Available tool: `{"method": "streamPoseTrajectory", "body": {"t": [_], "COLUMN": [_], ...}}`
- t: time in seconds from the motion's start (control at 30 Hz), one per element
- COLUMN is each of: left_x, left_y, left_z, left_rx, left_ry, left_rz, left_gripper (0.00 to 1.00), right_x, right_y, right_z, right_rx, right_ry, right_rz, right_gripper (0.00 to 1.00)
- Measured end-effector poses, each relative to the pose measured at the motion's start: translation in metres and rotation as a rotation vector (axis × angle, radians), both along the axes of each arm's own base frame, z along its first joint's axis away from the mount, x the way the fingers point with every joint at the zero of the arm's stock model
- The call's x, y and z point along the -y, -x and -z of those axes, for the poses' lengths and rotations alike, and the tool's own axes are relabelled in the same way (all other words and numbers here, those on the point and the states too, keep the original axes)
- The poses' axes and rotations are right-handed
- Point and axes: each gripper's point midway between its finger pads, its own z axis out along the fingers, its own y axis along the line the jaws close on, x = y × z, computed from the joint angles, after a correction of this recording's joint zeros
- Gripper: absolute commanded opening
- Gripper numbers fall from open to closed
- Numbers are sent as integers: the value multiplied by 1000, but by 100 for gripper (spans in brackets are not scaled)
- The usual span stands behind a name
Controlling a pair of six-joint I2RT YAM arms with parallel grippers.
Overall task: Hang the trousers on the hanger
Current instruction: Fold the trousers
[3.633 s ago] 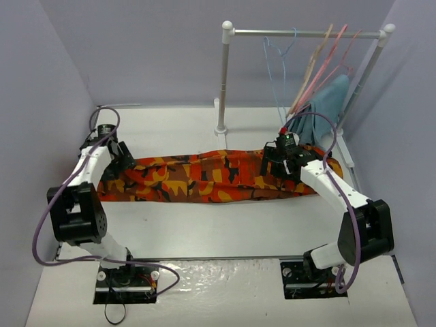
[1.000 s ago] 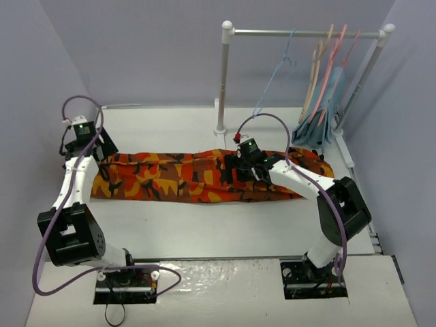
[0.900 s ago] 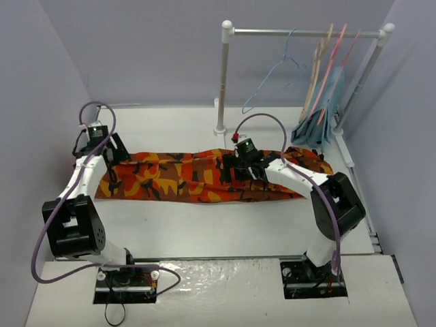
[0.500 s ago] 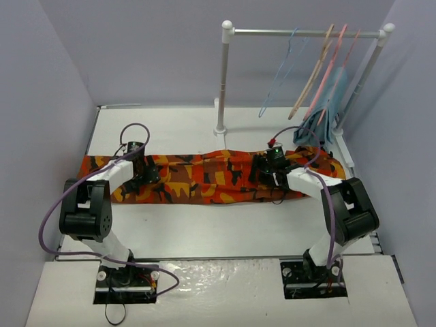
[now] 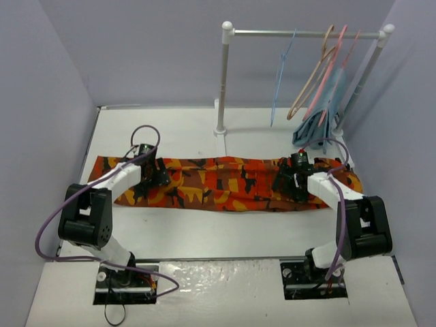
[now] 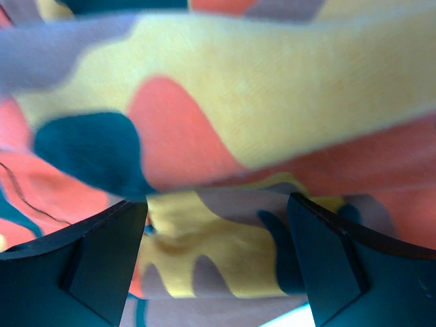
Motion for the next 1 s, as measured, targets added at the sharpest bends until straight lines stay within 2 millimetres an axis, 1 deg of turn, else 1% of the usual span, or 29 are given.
{"method": "streamPoseTrajectory", "body": {"t": [0.03,0.07,0.1,0.17,0.27,0.37,0.43,0.5,0.6,0.67,0.73,0.83,1.0], "left_x": [-4,-9,-16,-35,-85,-129,-145,-148,-143,-137,-134,-130,-127], "left_y": [-1,-7,-14,-34,-64,-76,-77,-81,-83,-80,-78,-77,-79], "left_z": [-6,-16,-27,-56,-98,-121,-120,-111,-85,-67,-53,-41,-34], "left_rx": [-2,10,28,95,194,242,218,183,104,45,5,-29,-38], "left_ry": [-14,-25,-35,-50,-71,-102,-108,-95,-60,-32,-7,23,62], "left_rz": [9,13,14,-3,-85,-171,-209,-223,-231,-251,-279,-333,-421], "left_gripper": [78,78,78,78,77,77,76,75,73,72,71,69,65], "right_x": [1,0,-1,-9,-33,-57,-66,-69,-72,-72,-72,-73,-75], "right_y": [2,4,4,1,-11,-19,-21,-20,-20,-20,-20,-20,-21], "right_z": [-1,-4,-7,-19,-43,-61,-64,-64,-64,-62,-61,-60,-59], "right_rx": [-9,-11,-11,13,93,161,179,182,183,181,176,176,176], "right_ry": [11,19,27,41,46,36,28,26,26,29,31,30,23], "right_rz": [-15,-37,-60,-118,-218,-300,-327,-343,-360,-366,-368,-370,-375], "right_gripper": [80,80,80,80,81,81,81,81,81,81,81,81,81]}}
